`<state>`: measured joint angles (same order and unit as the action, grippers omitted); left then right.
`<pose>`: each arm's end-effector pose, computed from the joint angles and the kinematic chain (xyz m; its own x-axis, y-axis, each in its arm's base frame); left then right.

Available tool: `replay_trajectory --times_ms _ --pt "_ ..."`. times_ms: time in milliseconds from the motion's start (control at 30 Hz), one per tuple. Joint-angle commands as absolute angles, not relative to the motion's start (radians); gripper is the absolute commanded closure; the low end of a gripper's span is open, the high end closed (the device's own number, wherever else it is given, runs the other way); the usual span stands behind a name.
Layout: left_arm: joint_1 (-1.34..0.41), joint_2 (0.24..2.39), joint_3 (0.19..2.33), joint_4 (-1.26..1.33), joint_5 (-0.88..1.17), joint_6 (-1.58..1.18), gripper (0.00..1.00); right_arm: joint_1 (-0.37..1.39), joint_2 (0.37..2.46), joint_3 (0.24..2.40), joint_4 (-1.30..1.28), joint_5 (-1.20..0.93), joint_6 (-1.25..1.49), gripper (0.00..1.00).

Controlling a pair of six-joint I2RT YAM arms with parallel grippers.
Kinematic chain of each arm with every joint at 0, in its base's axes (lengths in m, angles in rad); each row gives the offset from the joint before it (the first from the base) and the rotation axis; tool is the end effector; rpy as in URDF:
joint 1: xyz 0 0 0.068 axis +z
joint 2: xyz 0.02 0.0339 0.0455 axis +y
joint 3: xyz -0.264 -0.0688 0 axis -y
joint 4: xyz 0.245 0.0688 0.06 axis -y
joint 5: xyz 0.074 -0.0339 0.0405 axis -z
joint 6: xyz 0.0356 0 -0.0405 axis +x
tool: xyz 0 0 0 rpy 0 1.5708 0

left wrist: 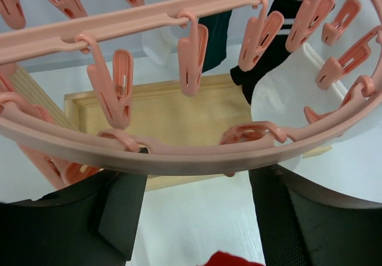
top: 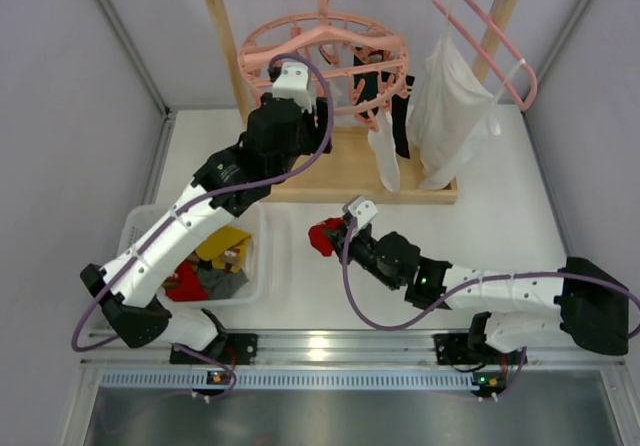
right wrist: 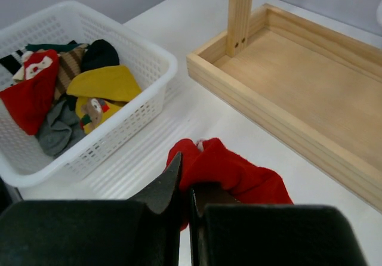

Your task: Remove the socks clipped to the hanger

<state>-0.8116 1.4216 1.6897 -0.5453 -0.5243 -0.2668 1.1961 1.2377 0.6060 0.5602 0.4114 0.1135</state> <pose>0.2208 -0.2067 0.4686 -0.2599 -0.0577 -0.9639 0.2364 0.9640 -0.1214 0.1132 0.2490 0.2591 -0.1061 0.0140 -0.9943 -0.6995 0.7096 0.0846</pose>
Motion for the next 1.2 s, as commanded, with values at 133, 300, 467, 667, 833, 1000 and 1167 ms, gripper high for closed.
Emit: replay_trajectory --times_ms 133,300,467,667,833,1000,1167 --pt "-0.807 1.263 1.629 -0.48 -0.436 -0.279 0.15 1.215 1.177 0.666 0.43 0.169 0.035 0.99" --pt "-0.807 1.091 1.528 -0.483 -0.374 -0.275 0.02 1.215 1.222 0.774 0.371 -0.024 0.009 0.98" --pt "-0.807 0.89 1.422 -0.483 -0.419 -0.294 0.02 1.215 1.354 0.916 0.37 -0.129 -0.028 0.97" --pt "-0.807 0.685 1.289 -0.485 -0.521 -0.311 0.02 1.218 1.586 1.132 0.396 -0.242 -0.008 0.97" --pt "-0.807 0.585 1.236 -0.518 -0.62 -0.311 0.02 1.238 1.805 1.4 0.306 -0.249 -0.006 0.94" --pt "-0.807 0.517 1.212 -0.581 -0.669 -0.311 0.02 1.241 1.916 1.56 0.2 -0.226 -0.029 0.4" --pt "-0.807 0.462 1.201 -0.62 -0.71 -0.305 0.02 1.238 1.813 1.438 0.233 -0.127 -0.038 0.23"
